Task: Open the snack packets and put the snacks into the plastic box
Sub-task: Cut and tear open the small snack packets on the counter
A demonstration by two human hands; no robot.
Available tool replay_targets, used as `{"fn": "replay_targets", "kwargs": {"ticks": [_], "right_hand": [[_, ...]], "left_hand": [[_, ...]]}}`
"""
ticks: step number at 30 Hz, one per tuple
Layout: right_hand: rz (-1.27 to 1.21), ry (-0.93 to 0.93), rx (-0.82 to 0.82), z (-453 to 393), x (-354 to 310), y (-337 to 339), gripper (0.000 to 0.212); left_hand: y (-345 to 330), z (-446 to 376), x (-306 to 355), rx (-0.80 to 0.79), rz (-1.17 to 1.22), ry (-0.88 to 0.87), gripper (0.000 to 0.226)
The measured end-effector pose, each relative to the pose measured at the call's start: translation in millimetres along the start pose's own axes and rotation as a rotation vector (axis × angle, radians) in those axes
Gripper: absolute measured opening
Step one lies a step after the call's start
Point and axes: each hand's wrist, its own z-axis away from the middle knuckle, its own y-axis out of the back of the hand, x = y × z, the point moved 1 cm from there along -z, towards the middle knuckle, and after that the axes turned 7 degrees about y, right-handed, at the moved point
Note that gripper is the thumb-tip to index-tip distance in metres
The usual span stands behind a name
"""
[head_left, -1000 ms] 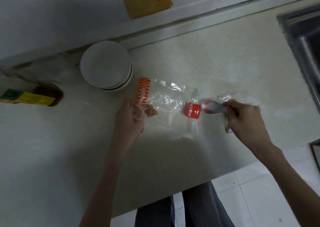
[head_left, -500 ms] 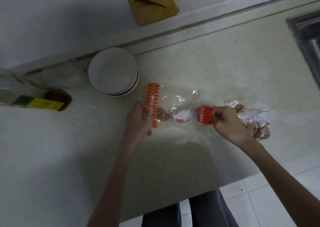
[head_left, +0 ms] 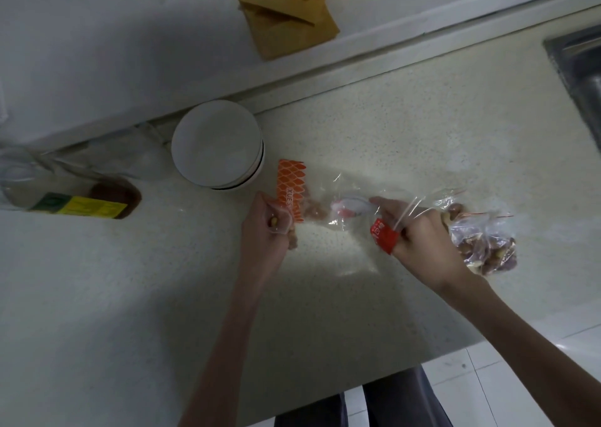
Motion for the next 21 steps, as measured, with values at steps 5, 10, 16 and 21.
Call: {"fn": "replay_targets", "kwargs": {"ticks": [5,10,16,21], "right_hand": [[0.085,0.024,0.004,-4,-7,-11,0.032],[0.195,-0.02,-0.132,-14,1,-22,0.024],[0.147,-0.018,-0.133,-29,6,-24,0.014],[0.035,-0.144,-0.176,-39,16,-27,0.02]], "left_hand": [[3,0,-3,-0.036,-0.116,-0.024,0.026],[2,-1,1,-0.038,-0.156,-0.037,0.034],[-1,0,4,-0.029,-0.121,-0.027,0.035],[-3,-4,2,0.001,-0.155,-0.005,0.038]]}}
